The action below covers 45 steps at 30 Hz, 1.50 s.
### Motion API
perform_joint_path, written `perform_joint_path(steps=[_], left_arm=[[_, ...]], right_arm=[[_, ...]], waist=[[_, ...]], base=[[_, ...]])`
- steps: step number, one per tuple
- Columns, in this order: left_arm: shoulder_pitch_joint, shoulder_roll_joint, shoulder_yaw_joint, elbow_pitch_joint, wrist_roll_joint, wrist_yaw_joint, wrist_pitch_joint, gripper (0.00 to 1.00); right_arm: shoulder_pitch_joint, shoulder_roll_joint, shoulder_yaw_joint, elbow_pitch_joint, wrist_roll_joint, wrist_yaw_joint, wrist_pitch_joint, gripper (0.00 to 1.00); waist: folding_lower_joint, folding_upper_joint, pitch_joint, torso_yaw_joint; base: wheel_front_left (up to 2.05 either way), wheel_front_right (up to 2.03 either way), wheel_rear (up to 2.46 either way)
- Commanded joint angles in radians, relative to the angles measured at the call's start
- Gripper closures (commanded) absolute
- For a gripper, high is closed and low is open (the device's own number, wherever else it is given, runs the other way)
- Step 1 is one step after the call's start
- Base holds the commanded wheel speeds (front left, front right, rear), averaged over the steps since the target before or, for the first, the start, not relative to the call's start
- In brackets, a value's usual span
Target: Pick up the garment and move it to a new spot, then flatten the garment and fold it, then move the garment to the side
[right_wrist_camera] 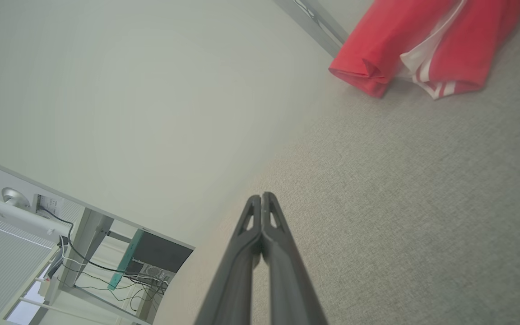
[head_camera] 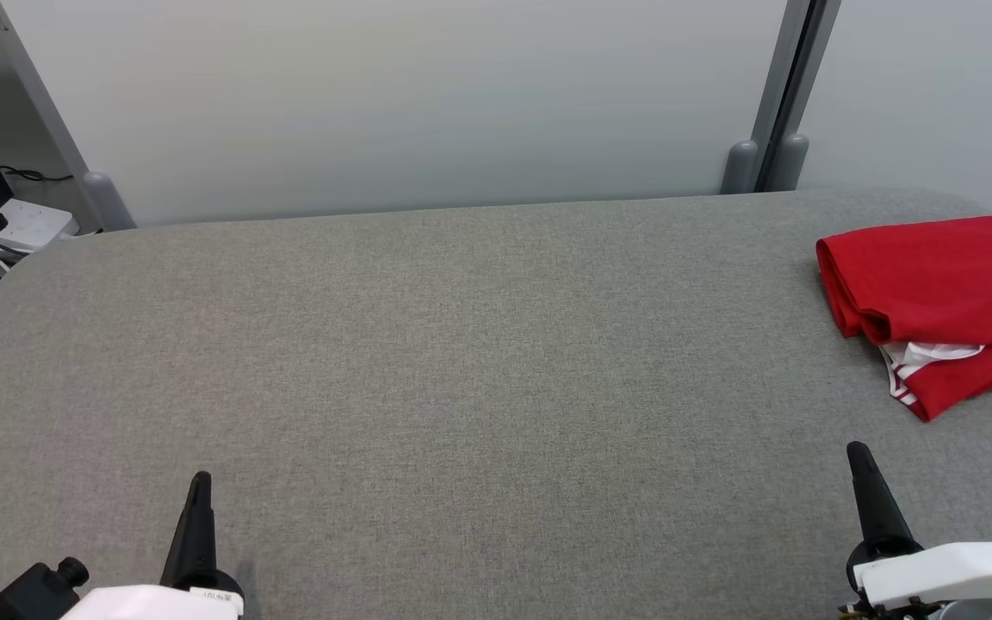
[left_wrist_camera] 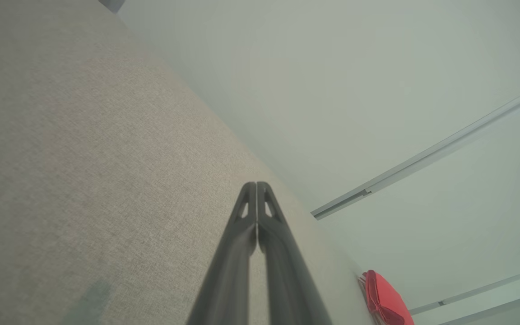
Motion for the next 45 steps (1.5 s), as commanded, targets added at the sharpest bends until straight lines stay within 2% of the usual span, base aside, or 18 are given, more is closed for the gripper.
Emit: perform_joint_path(steps=[1, 45], left_arm=[[-0.062, 0.016, 0.024, -0.020, -0.033, -0.010, 0.010, 1.00], [-0.151, 0.022, 0.040, 0.045, -0.534, -0.037, 0.136, 1.00]], right_arm=[[-0.050, -0.015, 0.001, -0.019, 0.032, 0.000, 0.009, 1.00], [-0.085, -0.012, -0.092, 0.013, 0.496, 0.000, 0.137, 1.00]], waist=[[0.0000, -0.0001, 0.000, 0.001], [0.0000, -0.0001, 0.013, 0.023]], base=[[0.00, 0.00, 0.00], [0.00, 0.00, 0.00]])
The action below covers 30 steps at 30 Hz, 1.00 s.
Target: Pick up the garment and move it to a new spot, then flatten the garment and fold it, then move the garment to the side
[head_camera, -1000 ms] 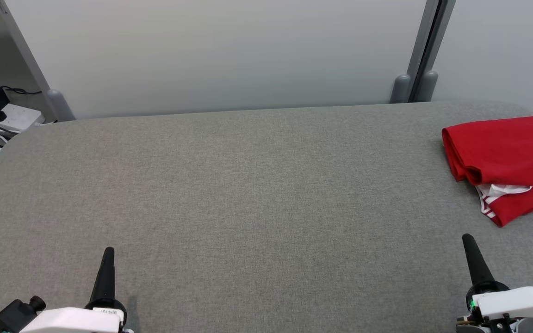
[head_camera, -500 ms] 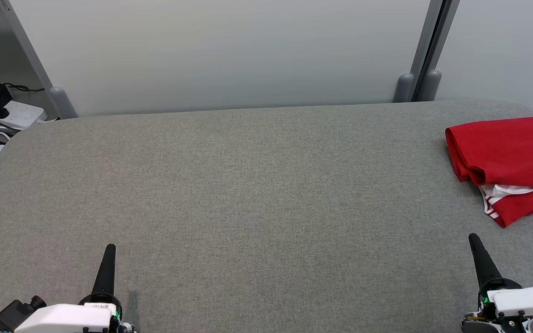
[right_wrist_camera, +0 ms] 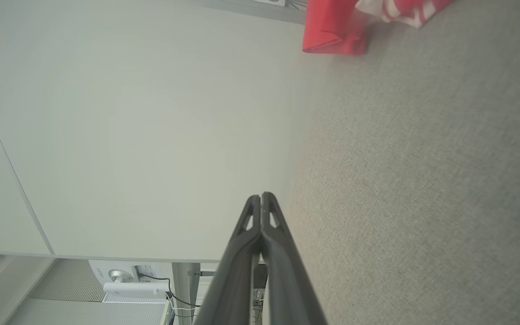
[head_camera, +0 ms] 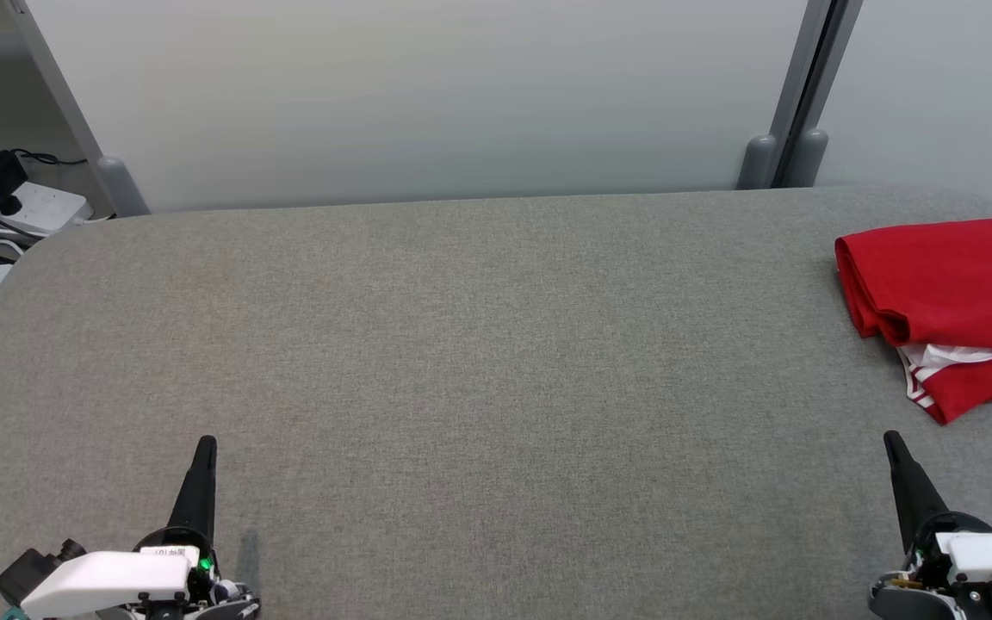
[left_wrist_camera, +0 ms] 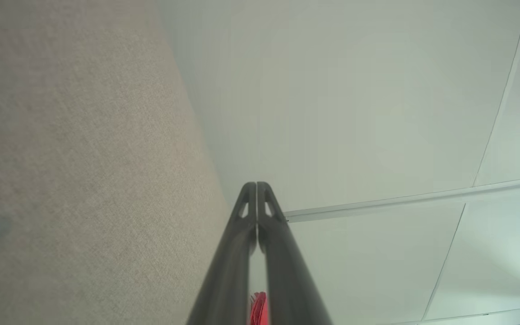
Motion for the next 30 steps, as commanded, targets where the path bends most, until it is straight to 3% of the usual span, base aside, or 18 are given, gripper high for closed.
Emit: perform_joint_path(steps=[1, 10, 30], left_arm=[[-0.058, 0.017, 0.031, -0.016, -0.039, -0.011, 0.015, 1.00], [-0.076, 0.019, 0.034, -0.003, -0.140, -0.016, 0.040, 1.00], [-0.076, 0.019, 0.034, -0.003, -0.140, -0.016, 0.040, 1.00]], right_arm=[[-0.045, -0.013, 0.007, -0.023, 0.037, 0.000, 0.015, 1.00], [-0.053, -0.011, -0.013, -0.016, 0.129, 0.000, 0.041, 1.00], [-0.053, -0.006, -0.020, -0.016, 0.123, 0.000, 0.047, 1.00]], waist=[[0.0000, 0.0000, 0.001, 0.001], [0.0000, 0.0000, 0.003, 0.005], [0.0000, 0.0000, 0.003, 0.005]], base=[[0.00, 0.00, 0.00], [0.00, 0.00, 0.00], [0.00, 0.00, 0.00]])
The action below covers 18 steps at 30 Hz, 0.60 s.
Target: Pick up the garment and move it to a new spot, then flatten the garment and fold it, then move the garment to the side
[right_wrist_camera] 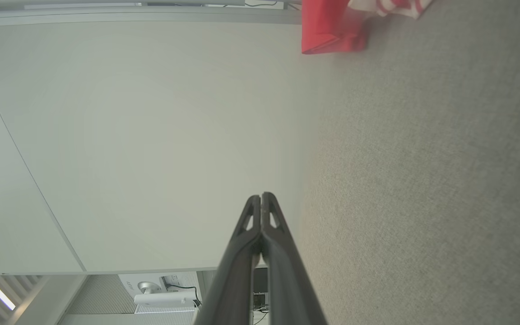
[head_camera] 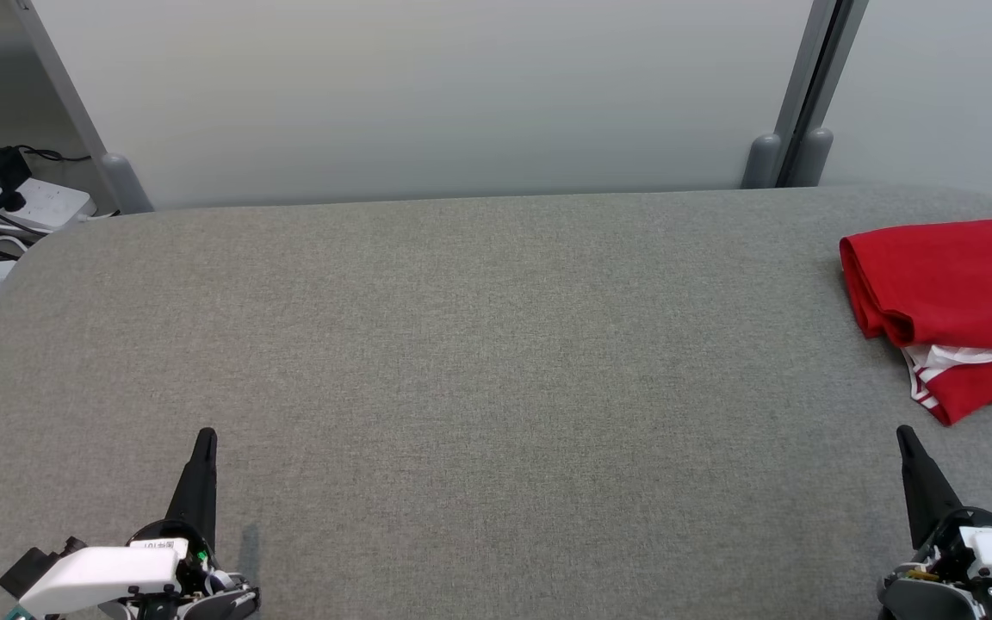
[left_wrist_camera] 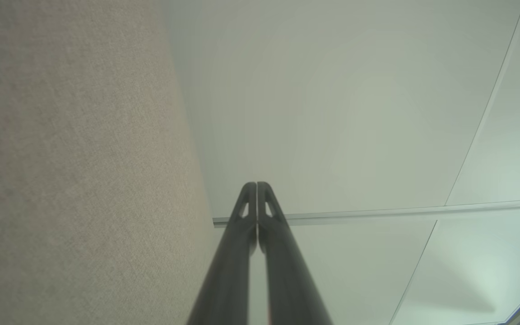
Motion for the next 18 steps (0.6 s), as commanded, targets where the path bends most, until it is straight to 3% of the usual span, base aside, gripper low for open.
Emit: perform_joint_path(steps=[1, 18], left_arm=[[-0.055, 0.018, 0.033, -0.022, -0.005, -0.009, 0.007, 1.00], [-0.055, 0.018, 0.033, -0.022, -0.005, -0.009, 0.007, 1.00]], right_arm=[[-0.043, -0.008, 0.019, -0.026, 0.001, 0.000, 0.013, 1.00], [-0.043, -0.005, 0.014, -0.025, -0.003, 0.000, 0.017, 1.00]], waist=[[-0.0001, 0.0000, 0.000, 0.000], [-0.0001, 0.0000, 0.000, 0.000]], base=[[0.00, 0.00, 0.00], [0.00, 0.00, 0.00]])
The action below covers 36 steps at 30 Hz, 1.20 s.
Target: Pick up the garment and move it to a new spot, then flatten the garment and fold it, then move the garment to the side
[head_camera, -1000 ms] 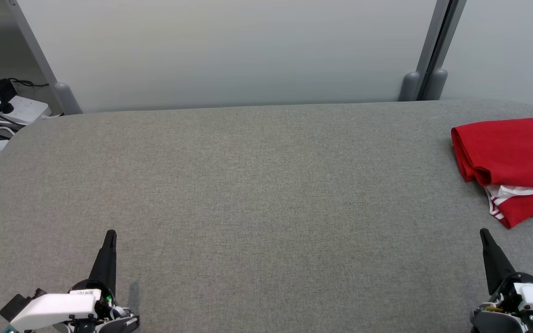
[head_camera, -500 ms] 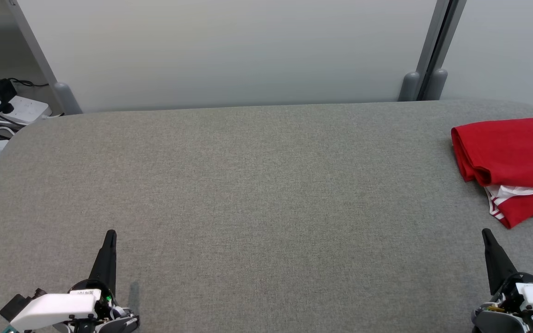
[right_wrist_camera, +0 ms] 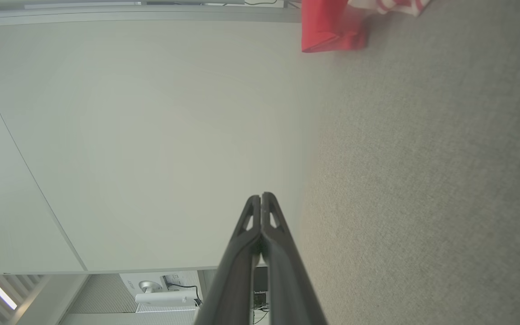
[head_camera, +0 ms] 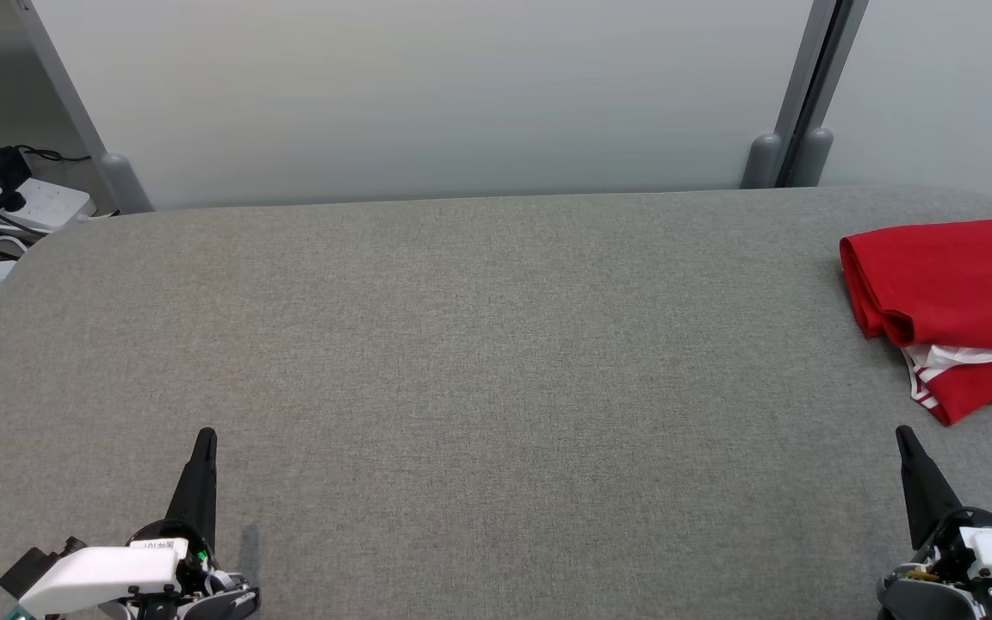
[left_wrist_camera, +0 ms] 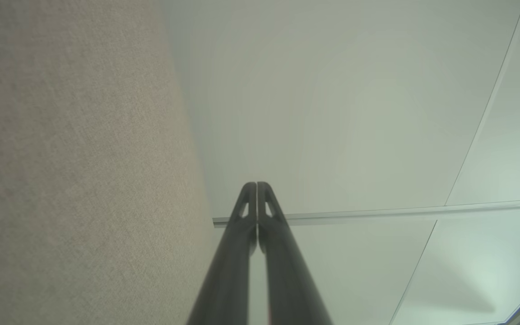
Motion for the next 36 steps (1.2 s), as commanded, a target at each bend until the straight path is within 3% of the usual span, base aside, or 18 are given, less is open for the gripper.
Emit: perform_joint_path(steps=[1, 36], left_arm=[[-0.055, 0.018, 0.033, -0.022, -0.005, -0.009, 0.007, 1.00], [-0.055, 0.018, 0.032, -0.022, -0.005, -0.009, 0.007, 1.00]], right_arm=[[-0.043, -0.008, 0.019, -0.025, -0.003, 0.000, 0.009, 1.00], [-0.044, -0.003, 0.012, -0.025, -0.009, 0.000, 0.015, 1.00]], waist=[[0.0000, 0.0000, 0.000, 0.000], [0.0000, 0.0000, 0.000, 0.000]], base=[[0.00, 0.00, 0.00], [0.00, 0.00, 0.00]])
